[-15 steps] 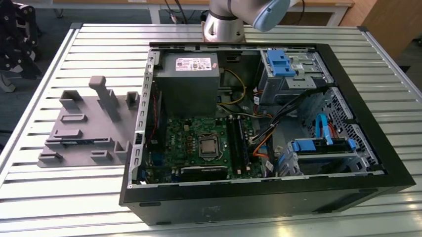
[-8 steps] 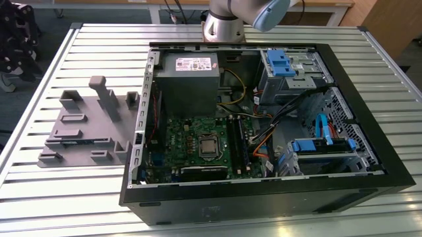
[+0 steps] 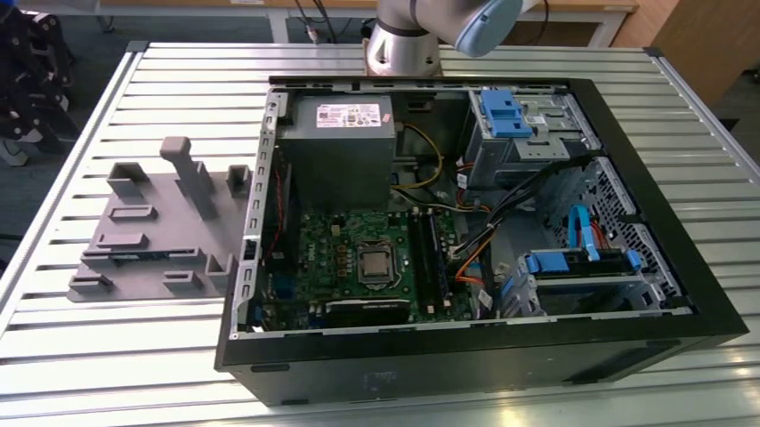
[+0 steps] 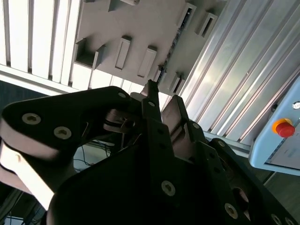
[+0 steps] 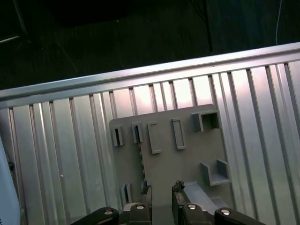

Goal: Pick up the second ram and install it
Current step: 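Pick up the second ram and move it above second insertion slot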

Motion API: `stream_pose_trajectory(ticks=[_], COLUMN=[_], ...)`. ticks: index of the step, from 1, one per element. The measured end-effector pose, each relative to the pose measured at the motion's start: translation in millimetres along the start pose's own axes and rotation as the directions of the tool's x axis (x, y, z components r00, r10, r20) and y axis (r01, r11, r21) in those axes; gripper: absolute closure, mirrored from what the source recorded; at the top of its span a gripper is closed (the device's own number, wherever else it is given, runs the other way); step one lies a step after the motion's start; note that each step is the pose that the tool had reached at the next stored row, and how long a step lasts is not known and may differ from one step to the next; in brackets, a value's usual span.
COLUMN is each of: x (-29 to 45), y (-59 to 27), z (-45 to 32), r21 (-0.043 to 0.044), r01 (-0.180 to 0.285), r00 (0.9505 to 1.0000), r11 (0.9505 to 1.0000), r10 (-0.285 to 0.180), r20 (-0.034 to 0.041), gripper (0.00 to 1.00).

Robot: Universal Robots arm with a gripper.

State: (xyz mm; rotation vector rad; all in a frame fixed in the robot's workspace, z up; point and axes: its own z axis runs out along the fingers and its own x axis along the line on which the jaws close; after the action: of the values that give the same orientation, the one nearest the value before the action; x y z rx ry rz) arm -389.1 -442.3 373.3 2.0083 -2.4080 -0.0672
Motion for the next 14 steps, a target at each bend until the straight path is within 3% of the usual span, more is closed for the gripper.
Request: stream_pose_trajectory(ticks=[4,10,14], x=[0.9,1.3,1.6], y=[1.5,1.4,1.7], z=[3.6,8.4,9.7], r21=[0.0109,0.0092,0.0095], r01=[0.007,0.079,0.090], r00=[1.0000,0.9968,0.9959], r11=[0.9999,0.9968,0.9959], r10=[-0.007,-0.079,-0.090], r20=[0.0023,-0.0005,-0.0011], gripper=[0.69,0.68,0.62])
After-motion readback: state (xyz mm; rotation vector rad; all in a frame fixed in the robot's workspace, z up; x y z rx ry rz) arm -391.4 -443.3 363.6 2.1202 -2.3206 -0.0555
